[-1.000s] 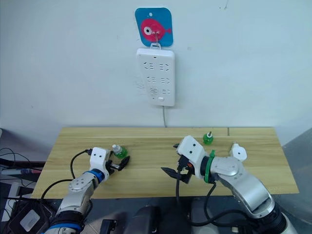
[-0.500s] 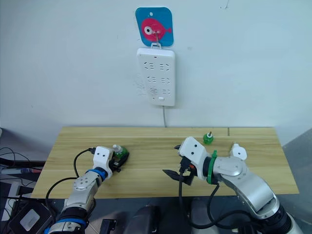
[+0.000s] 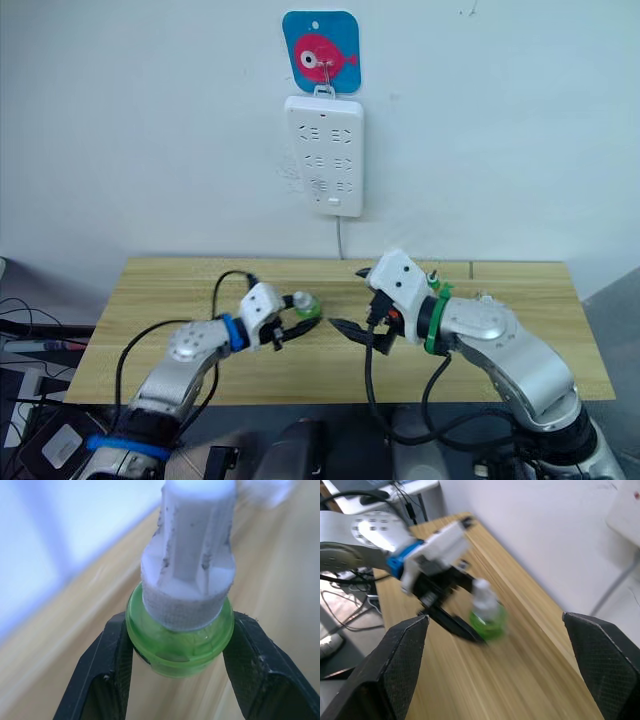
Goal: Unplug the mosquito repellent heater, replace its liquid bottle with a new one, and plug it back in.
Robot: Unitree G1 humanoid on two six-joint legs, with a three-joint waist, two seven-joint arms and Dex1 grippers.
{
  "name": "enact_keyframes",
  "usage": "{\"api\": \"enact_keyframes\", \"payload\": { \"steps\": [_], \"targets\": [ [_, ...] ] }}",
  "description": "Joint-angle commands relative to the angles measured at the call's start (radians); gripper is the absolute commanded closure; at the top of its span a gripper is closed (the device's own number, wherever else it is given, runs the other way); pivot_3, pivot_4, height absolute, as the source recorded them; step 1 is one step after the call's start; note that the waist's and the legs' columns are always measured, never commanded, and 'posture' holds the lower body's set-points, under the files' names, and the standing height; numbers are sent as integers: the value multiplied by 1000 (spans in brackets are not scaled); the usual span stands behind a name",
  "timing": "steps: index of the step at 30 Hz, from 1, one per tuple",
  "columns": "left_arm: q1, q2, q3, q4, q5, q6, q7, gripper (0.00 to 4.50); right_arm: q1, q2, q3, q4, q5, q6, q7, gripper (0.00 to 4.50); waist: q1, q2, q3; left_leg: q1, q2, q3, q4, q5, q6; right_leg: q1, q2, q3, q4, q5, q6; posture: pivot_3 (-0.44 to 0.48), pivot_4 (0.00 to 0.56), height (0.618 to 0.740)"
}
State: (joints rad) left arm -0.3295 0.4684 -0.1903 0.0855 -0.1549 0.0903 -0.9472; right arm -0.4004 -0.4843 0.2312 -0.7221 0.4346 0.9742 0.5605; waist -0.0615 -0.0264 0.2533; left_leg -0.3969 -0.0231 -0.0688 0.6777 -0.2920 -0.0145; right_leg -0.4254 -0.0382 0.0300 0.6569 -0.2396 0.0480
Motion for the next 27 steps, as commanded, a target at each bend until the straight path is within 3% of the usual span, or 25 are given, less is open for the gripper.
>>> {"api": "enact_keyframes", "payload": {
  "steps": [1, 11, 14, 22, 27],
  "targets": [
    [-75, 14, -29, -86, -75, 133, -102, 2302, -38, 34, 11, -15, 14, 44, -42, 0, -6, 0, 0, 0, 0, 0, 0, 0, 0, 0, 0, 0, 0, 0, 0, -185, 205, 733],
    [-180, 35, -43, -135, -149, 255, -232, 2302, -75, 68, 35, 58, 3, 35, -72, 0, -29, 0, -1, -2, -1, 1, 1, 1, -1, -3, 0, 0, 2, 0, 0, -194, 187, 733],
    [-175, 54, -41, -161, -167, 274, -267, 2302, -74, 75, 37, 68, 2, 20, -68, 595, -28, 0, -1, -2, -1, 1, 1, 2, -2, -4, 1, 1, 4, 0, 0, -187, 185, 733],
    [-168, 84, -18, -200, -219, 323, -299, 2302, -73, 56, 55, 75, -13, -40, -42, 3354, -27, 0, -2, -2, -1, 2, 2, 3, -4, -5, 1, 1, 6, 0, 0, -166, 178, 733],
    [-150, 81, 8, -211, -242, 331, -283, 2302, -74, 68, 31, 77, -4, -80, -27, 3388, -27, 0, -3, -2, -1, 2, 2, 4, -5, -5, 1, 2, 7, 0, 0, -153, 168, 733]
  ]
}}
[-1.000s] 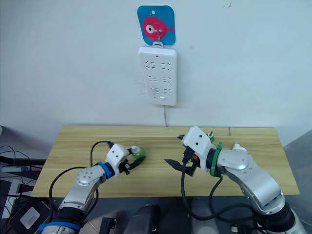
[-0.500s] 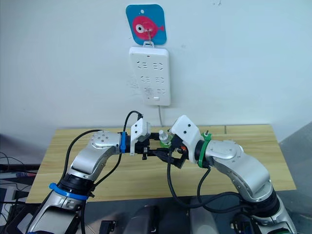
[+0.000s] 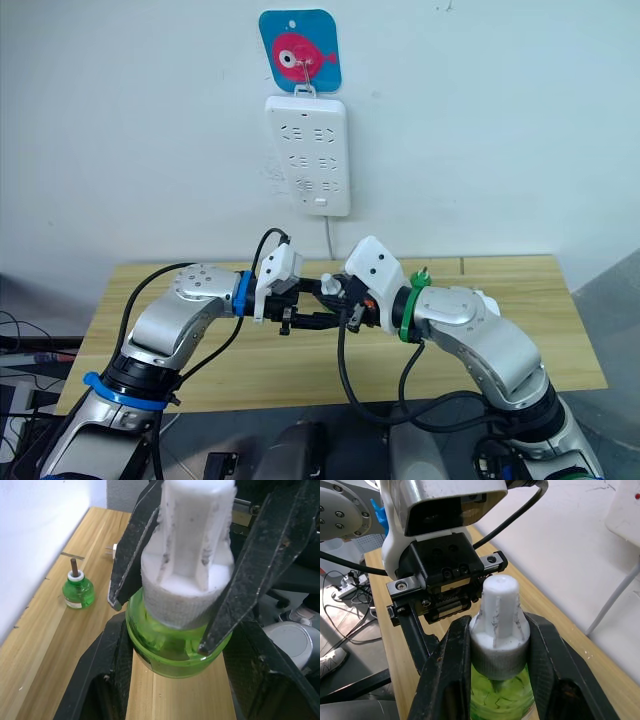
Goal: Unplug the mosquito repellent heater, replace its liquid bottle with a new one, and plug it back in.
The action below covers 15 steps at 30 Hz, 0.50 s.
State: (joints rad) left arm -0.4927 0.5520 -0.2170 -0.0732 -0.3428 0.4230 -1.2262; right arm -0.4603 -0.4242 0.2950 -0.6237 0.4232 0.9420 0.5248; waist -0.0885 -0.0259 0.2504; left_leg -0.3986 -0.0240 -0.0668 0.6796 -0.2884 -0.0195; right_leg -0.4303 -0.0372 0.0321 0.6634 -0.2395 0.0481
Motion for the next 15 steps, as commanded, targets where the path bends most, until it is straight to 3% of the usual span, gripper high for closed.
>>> {"api": "enact_keyframes", "payload": {
  "steps": [1, 2, 9, 15],
  "targets": [
    [17, -1, 44, -54, -60, -3, -5, 2302, -13, 11, -40, -20, 10, -56, 10, 3388, 0, 0, -1, 0, 0, 0, 0, 0, 0, 0, 0, 0, 0, 0, 0, -153, 168, 733],
    [16, -5, 63, -50, -81, 14, 1, 2302, -12, 15, -48, -17, 13, -63, 9, 3388, 0, 0, -1, 0, 0, 0, 0, 0, 0, 0, 0, 0, 0, 0, 0, -150, 166, 733],
    [9, 13, 76, 7, -61, -24, -3, 93, -18, 53, -97, -14, 51, -61, -1, 3388, 1, 1, -9, 0, 0, 0, 0, 0, -1, 0, 0, 0, 1, 0, 0, -147, 160, 733],
    [-22, -31, 88, -15, -125, 40, 25, 88, -13, 63, -105, -18, 73, -52, -3, 3388, 1, 1, -18, 0, 0, 1, 1, 1, -1, 0, 0, 1, 1, 0, 0, -143, 149, 733]
  ]
}}
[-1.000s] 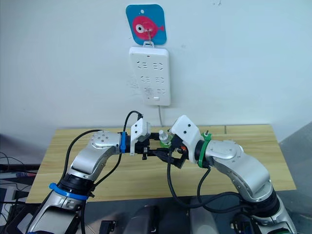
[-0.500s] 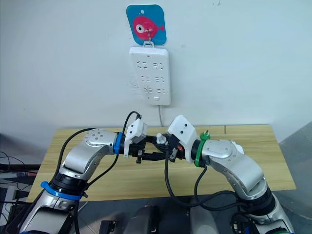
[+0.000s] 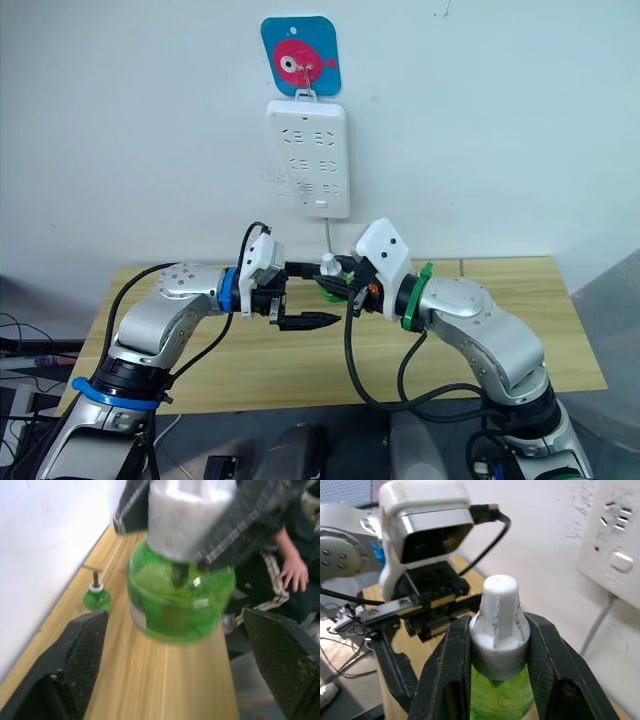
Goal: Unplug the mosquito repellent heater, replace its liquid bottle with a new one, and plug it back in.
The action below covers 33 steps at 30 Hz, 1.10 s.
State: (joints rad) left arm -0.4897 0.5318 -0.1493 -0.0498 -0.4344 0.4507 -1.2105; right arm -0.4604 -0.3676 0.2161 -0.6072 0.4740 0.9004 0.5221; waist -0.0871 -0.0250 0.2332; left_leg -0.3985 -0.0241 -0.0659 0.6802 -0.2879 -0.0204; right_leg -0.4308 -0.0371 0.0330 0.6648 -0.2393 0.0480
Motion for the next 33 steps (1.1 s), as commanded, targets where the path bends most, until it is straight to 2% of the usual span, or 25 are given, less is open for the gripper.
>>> {"api": "enact_keyframes", "payload": {
  "steps": [1, 8, 11, 16, 21, 23, 25, 27, 31, 33],
  "targets": [
    [-28, -14, 19, -38, -34, 11, 10, 88, -13, 5, -26, -35, 25, -10, -1, 3388, 0, 0, -1, 0, 0, 0, 0, 0, 0, 0, 0, 0, 0, 0, 0, -143, 149, 733],
    [-46, -33, 12, -30, -50, 27, 20, 88, -11, -6, -19, -43, 35, -9, -3, 3388, -1, 0, -10, 1, 0, 2, 1, 0, 0, -1, 0, 2, 2, 0, 0, -149, 147, 733],
    [-42, -22, -2, -28, -43, 24, 1, 678, -11, -7, -17, -46, 37, -10, -4, 3388, -1, 0, -16, 1, 0, 3, 1, 0, 0, -2, 1, 3, 4, 0, 0, -152, 143, 733],
    [-34, -12, -17, -30, -28, 15, -16, 2189, -11, -4, -17, -48, 41, -13, -1, 3388, -2, 0, -21, 1, -1, 9, 2, 0, 1, -8, 1, 5, 12, 0, 0, -150, 136, 733],
    [-30, -7, -15, -38, -34, 14, -21, 2196, -21, -16, -15, -41, 61, -27, 42, 3388, -3, 0, -24, 2, 0, 9, 2, 2, 1, -8, 1, 6, 16, 1, -1, -144, 133, 733],
    [-31, -5, -13, -47, -48, 20, -36, 2196, -48, -60, 4, -12, 74, -61, 143, 3388, -3, 0, -25, 3, 0, 10, 3, 2, 2, -8, 2, 6, 16, 1, -2, -136, 137, 733],
    [-25, 12, -21, -61, -57, 11, -81, 2196, -144, -140, 56, 110, 64, -138, 364, 3388, -4, 0, -28, 3, 0, 10, 3, 2, 2, -7, 2, 6, 16, 1, -2, -129, 141, 733],
    [-23, 18, -20, -69, -66, 12, -103, 2196, -212, -187, 93, 194, 58, -174, 495, 3388, -8, -1, -28, 4, -1, 13, 4, 3, 3, -6, 7, 8, 15, 2, -2, -125, 144, 733],
    [-21, 9, -16, -77, -69, 14, -99, 2196, -242, -204, 78, 228, 94, -138, 534, 3388, -6, -2, -28, 6, 2, 9, 3, 2, 3, -4, 8, 6, 15, 2, -2, -118, 143, 733],
    [-12, 4, -10, -78, -70, 15, -86, 2196, -215, -218, 43, 209, 75, -144, 498, 2655, -4, -1, -28, 5, 2, 9, 3, 3, 3, -5, 7, 7, 15, 2, -2, -131, 144, 733]
  ]
}}
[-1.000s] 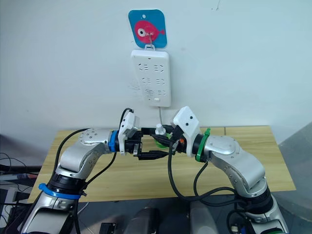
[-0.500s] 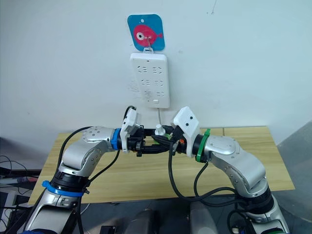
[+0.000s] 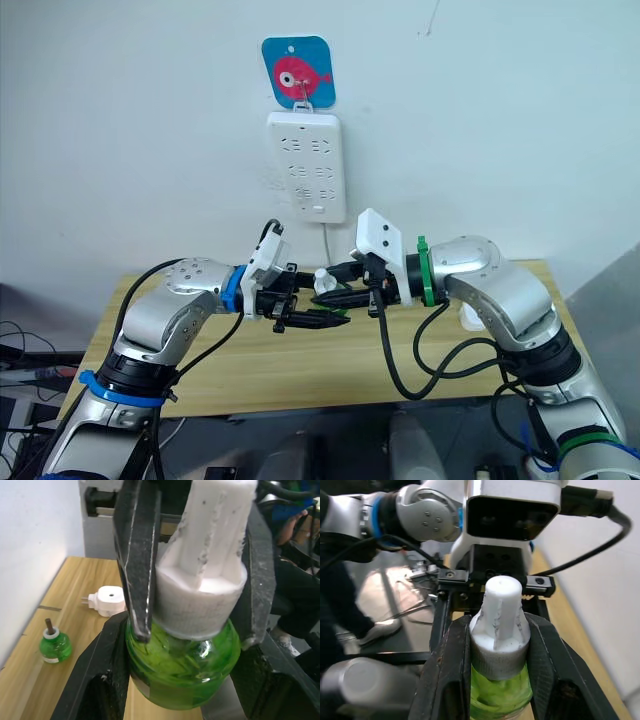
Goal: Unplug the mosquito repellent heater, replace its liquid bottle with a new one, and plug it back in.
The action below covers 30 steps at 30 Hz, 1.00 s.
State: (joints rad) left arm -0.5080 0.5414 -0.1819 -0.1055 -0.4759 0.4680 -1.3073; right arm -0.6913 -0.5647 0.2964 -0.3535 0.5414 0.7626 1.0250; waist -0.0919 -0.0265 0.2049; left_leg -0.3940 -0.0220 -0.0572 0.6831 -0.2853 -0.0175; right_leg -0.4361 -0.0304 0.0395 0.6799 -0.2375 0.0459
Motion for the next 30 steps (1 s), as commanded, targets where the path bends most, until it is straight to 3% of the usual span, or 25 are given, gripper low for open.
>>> {"api": "enact_keyframes", "payload": {
  "steps": [1, 5, 9, 15, 23, 26, 30],
  "targets": [
    [12, -6, 24, -22, -27, -2, 17, 2196, 30, -29, -55, -57, 0, -8, -26, 2458, 2, 0, 0, -1, 0, 0, 0, 0, 0, -1, -1, 0, 0, 0, 0, -136, 144, 733],
    [38, -9, 19, -9, 1, -25, 55, 2196, 102, -81, -156, -162, 23, 31, -97, 980, 4, 0, 0, -2, -2, 1, 1, 0, 0, -2, -4, 0, 0, 0, 0, -156, 149, 733],
    [46, -38, 13, 14, 49, -65, 132, 2196, 228, -96, -258, -322, 49, 94, -228, 958, 5, 0, 0, -2, -2, 0, 2, 0, 0, -1, -4, 0, 0, 0, 0, -169, 155, 733],
    [46, -108, -4, 31, 111, -108, 245, 2196, 343, 144, -162, -482, -26, 178, -601, 958, -9, 0, -1, -1, -1, 1, 3, 0, 0, -1, -4, 1, 2, 0, 0, -198, 164, 733],
    [57, -139, -10, 19, 122, -120, 275, 2196, 361, 230, -92, -410, -117, 113, -700, 958, -18, 0, -2, -2, -2, 1, 3, 0, 0, -1, -4, 1, 1, 1, 0, -199, 156, 733],
    [67, -138, -7, 4, 116, -117, 278, 2196, 354, 221, -82, -398, -118, 89, -675, 1532, -21, 0, -2, -2, -1, 1, 3, 0, 0, -1, -3, 0, 2, 1, 0, -187, 152, 733],
    [83, -129, 0, -24, 94, -108, 260, 2196, 352, 180, -69, -390, -98, 84, -605, 3035, -21, 0, -2, -2, -1, 1, 3, 0, 0, -1, -3, 0, 1, 1, 0, -172, 149, 733]
  ]
}}
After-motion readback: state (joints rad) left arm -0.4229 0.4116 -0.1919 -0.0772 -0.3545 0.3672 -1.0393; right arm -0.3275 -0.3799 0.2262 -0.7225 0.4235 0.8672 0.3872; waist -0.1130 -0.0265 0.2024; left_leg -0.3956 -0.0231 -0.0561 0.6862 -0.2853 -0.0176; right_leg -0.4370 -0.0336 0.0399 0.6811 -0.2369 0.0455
